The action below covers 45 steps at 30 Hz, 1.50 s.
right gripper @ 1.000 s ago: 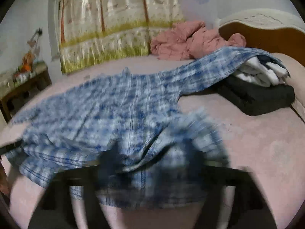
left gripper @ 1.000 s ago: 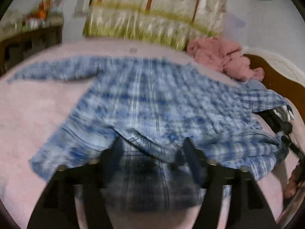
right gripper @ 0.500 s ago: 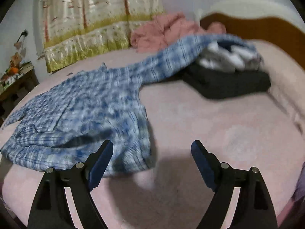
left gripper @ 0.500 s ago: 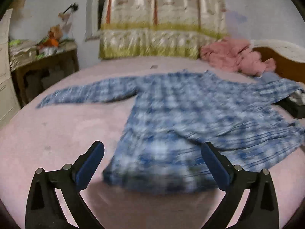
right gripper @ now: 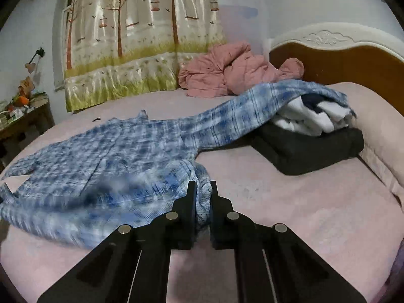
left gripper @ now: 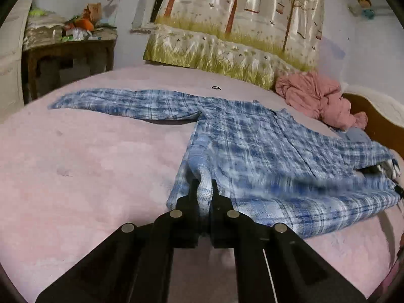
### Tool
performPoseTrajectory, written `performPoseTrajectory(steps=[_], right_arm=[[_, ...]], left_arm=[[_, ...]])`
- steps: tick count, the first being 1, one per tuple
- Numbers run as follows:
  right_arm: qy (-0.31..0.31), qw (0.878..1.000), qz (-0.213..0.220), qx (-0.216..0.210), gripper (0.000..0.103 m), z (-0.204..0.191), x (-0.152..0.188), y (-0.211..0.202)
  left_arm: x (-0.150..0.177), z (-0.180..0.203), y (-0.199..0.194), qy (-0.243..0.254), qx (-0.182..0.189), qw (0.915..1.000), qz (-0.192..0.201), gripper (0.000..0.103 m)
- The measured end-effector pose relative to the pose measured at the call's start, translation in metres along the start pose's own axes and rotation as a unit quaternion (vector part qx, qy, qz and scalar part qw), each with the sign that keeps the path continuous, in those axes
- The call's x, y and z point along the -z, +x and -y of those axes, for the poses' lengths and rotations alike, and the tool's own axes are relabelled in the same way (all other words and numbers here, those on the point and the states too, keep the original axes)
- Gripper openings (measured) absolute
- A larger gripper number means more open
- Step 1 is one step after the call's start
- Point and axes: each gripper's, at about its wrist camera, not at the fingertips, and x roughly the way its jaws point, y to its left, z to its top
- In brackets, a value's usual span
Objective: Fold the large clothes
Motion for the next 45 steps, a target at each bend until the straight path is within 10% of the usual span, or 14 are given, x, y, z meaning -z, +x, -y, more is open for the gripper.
performPoseTrajectory(steps=[8,14,19,25,31,39,45], right_arm=[[-0.024,0.988,-0.122,0.087,0.008,0.023,0.054,0.043],[-0.027,0.997,-0.045,0.062,0.010,0.019,0.039,0.001],[-0.052,0.998,-0.030,-0.017,0.046,-0.027,0.022,-0.015],[-0.100,0.988,-0.099,-0.062,0.046,-0.096,0.036,0.020],[-0.057,0.990,-0.125,-0.013,0.049,-0.084,0.052,0.043],[-0.038,0.991,-0.130,-0.015,0.055,-0.063,0.057,0.041],[0.004,0.998,-0.068,0.018,0.071,-0.017,0.051,-0.009]], left_arm=[[0.028,-0.002,0.024,0.026,-0.022,0.9966,-0.075,0.021],[0.027,0.041,-0.011,0.138,-0.055,0.9888,0.010,0.050],[0.022,0.091,-0.023,0.200,-0.022,0.9773,0.066,0.052],[0.010,0.120,0.037,0.171,0.027,0.9835,-0.052,0.052],[0.014,0.089,0.073,0.073,0.022,0.9899,-0.119,0.051],[0.027,0.058,0.038,0.051,0.032,0.9947,-0.083,0.046],[0.027,0.031,-0.003,0.034,-0.009,0.9989,-0.032,0.085]])
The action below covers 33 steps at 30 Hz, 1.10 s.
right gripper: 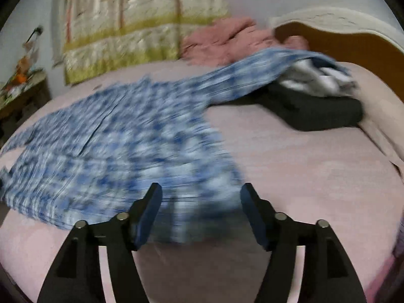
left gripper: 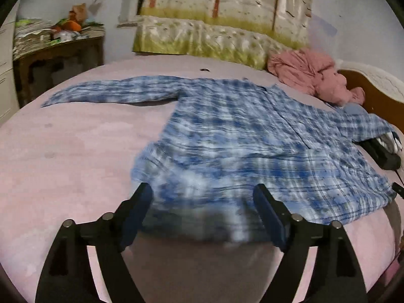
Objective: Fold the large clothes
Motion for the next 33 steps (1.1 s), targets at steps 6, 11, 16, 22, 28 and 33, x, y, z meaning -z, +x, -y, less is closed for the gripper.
performPoseTrajectory(steps=[6,11,16,22,28,33], right_arm=[[0.047,0.998,-0.037,0.001,0.076,0.044,0.000,0.010],[0.041,0.995,-0.063,-0.057,0.062,0.042,0.007,0.034],[-0.007,1.000,0.005,0.025,0.006,0.021,0.009,0.020],[0.000,0.998,-0.008,0.059,0.000,0.040,0.004,0.017],[0.036,0.999,0.003,0.019,0.000,0.088,0.013,0.005],[-0.032,0.998,0.036,-0.027,0.013,0.050,0.006,-0.032]], left_arm=[[-0.010,-0.039,0.027,-0.038,-0.063,0.9963,-0.044,0.102],[-0.006,-0.054,0.039,-0.066,-0.001,0.9958,-0.063,0.047],[0.002,-0.039,0.013,-0.023,0.011,0.9989,-0.039,0.004],[0.015,-0.044,-0.001,-0.038,0.007,0.9985,-0.039,0.005],[0.017,-0.027,-0.013,0.033,-0.018,0.9991,0.021,0.050],[0.014,0.014,-0.037,0.089,0.020,0.9939,0.061,0.061]])
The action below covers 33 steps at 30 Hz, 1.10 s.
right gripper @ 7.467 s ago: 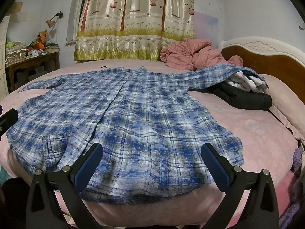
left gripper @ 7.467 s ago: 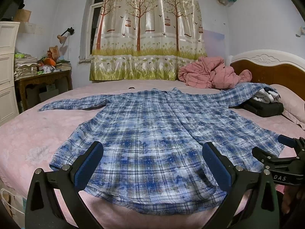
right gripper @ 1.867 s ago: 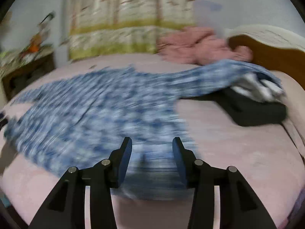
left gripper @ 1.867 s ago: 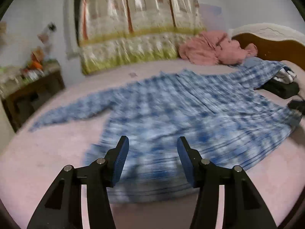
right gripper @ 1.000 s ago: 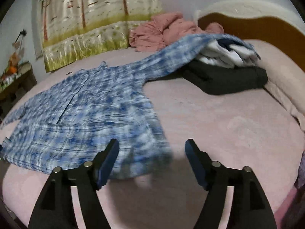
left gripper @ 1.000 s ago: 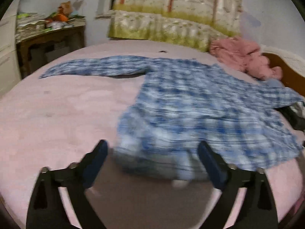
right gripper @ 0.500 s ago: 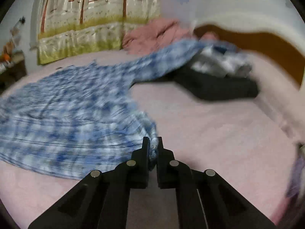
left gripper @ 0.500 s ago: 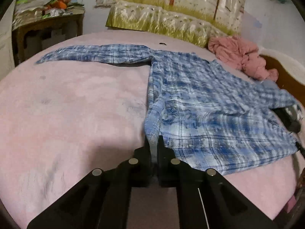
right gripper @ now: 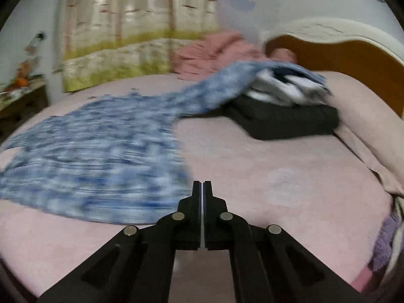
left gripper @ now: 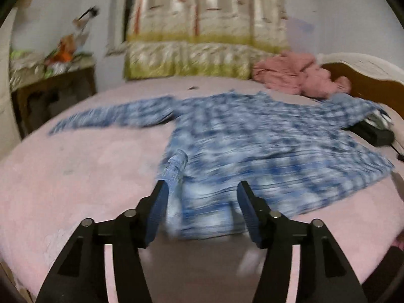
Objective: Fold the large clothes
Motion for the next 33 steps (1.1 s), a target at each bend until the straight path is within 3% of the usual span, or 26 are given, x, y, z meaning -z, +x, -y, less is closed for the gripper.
performPoseTrajectory(steps=[1,3,4,6,8,11,14,17,20,23,25,27,28,30,31,32,33], right_arm=[[-0.006,1.000,-0.001,-0.016,0.021,-0.009,-0.002,-0.005],[-0.032,0.998,0.004,-0.047,0.068,-0.035,-0.007,-0.014],[-0.044,0.997,0.009,-0.055,0.072,-0.047,-0.008,-0.015],[-0.080,0.994,0.007,-0.077,0.073,-0.073,-0.006,-0.019],[-0.119,0.989,-0.019,-0.088,0.073,-0.096,0.002,-0.019],[-0.176,0.979,-0.057,-0.085,0.074,-0.120,0.015,-0.007],[-0.220,0.965,-0.128,-0.070,0.076,-0.132,0.030,0.018],[-0.203,0.968,-0.134,-0.059,0.080,-0.127,0.026,0.035],[-0.185,0.974,-0.126,-0.015,0.080,-0.123,0.018,0.053],[-0.159,0.981,-0.107,0.021,0.078,-0.111,0.012,0.069],[-0.128,0.989,-0.072,0.030,0.057,-0.099,0.008,0.061],[-0.108,0.993,-0.032,0.037,0.028,-0.090,0.005,0.051],[-0.101,0.994,-0.020,0.038,0.020,-0.083,0.002,0.047],[-0.085,0.996,-0.014,0.028,0.008,-0.075,-0.005,0.047],[-0.076,0.997,-0.011,0.013,0.006,-0.072,-0.011,0.048],[-0.069,0.998,-0.008,0.000,0.005,-0.070,-0.016,0.050],[-0.062,0.998,-0.005,-0.007,0.005,-0.069,-0.023,0.053]], left_arm=[[-0.003,0.010,-0.003,0.013,0.008,0.9999,0.002,0.065],[-0.006,0.026,-0.006,0.031,0.025,0.9992,0.005,0.080],[-0.007,0.033,-0.006,0.034,0.033,0.9989,0.003,0.083],[-0.005,0.044,-0.003,0.035,0.063,0.9973,-0.015,0.093],[-0.001,0.053,0.003,0.041,0.082,0.9952,-0.036,0.096],[0.007,0.069,0.015,0.081,0.069,0.9918,-0.071,0.096],[0.011,0.078,0.032,0.113,0.059,0.9853,-0.114,0.096],[0.010,0.078,0.055,0.124,0.018,0.9817,-0.143,0.096],[0.009,0.068,0.069,0.116,-0.009,0.9825,-0.145,0.103],[0.006,0.046,0.073,0.079,-0.024,0.9864,-0.142,0.103],[0.003,0.032,0.068,0.070,-0.052,0.9889,-0.121,0.103],[-0.001,0.022,0.062,0.075,-0.084,0.9892,-0.094,0.101],[-0.005,0.016,0.062,0.077,-0.086,0.9899,-0.083,0.098],[-0.013,0.009,0.061,0.081,-0.058,0.9926,-0.069,0.065],[-0.019,0.007,0.064,0.081,-0.031,0.9938,-0.070,0.030],[-0.025,0.005,0.068,0.075,-0.008,0.9947,-0.070,0.003],[-0.032,0.002,0.073,0.062,0.010,0.9957,-0.069,0.003]])
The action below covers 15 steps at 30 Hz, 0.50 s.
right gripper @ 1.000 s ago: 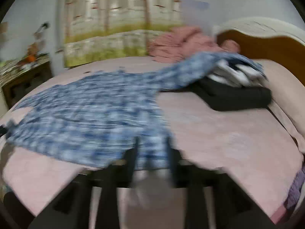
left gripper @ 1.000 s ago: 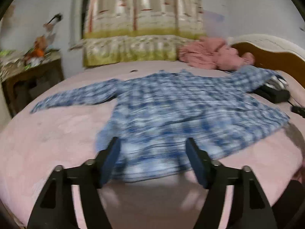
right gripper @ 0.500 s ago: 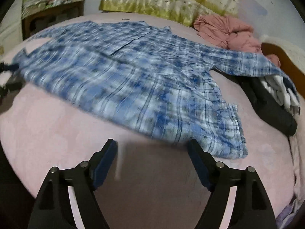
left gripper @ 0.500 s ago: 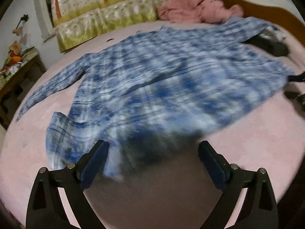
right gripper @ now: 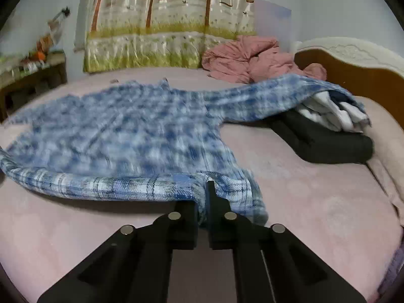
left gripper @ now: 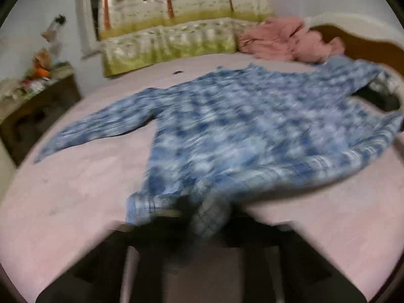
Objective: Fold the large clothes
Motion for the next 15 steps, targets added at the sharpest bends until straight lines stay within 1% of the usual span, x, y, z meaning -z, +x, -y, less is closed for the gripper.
performPoseTrajectory(steps=[2,5,7,9,10,11,13,14,15], right_arm=[[0.010,1.000,0.014,0.000,0.004,0.001,-0.018,0.006],[0.011,1.000,0.028,0.005,0.004,-0.004,-0.056,0.023],[0.007,1.000,0.022,0.018,0.004,-0.011,-0.078,0.041],[0.006,1.000,-0.007,0.020,0.004,-0.015,-0.103,0.075],[0.013,0.999,-0.024,0.017,0.004,-0.016,-0.111,0.092],[0.019,0.999,-0.041,0.011,0.004,-0.016,-0.117,0.109],[0.026,0.997,-0.067,0.006,0.004,-0.015,-0.120,0.138],[0.026,0.996,-0.081,0.004,0.004,-0.016,-0.119,0.154],[0.025,0.996,-0.090,0.004,0.004,-0.017,-0.116,0.165]], left_arm=[[-0.019,-0.006,0.008,-0.020,0.005,0.9998,0.002,0.002],[-0.059,-0.013,0.028,-0.029,-0.006,0.9996,0.000,0.002],[-0.085,-0.017,0.054,-0.030,-0.007,0.9992,-0.025,0.002],[-0.104,-0.024,0.086,-0.040,0.005,0.9973,-0.062,0.002],[-0.109,-0.026,0.100,-0.043,0.013,0.9959,-0.078,0.002],[-0.114,-0.028,0.119,-0.044,0.022,0.9935,-0.103,0.003],[-0.116,-0.031,0.146,-0.042,0.024,0.9900,-0.132,0.003],[-0.114,-0.031,0.160,-0.039,0.032,0.9869,-0.153,0.004],[-0.111,-0.032,0.170,-0.042,0.038,0.9847,-0.164,0.006]])
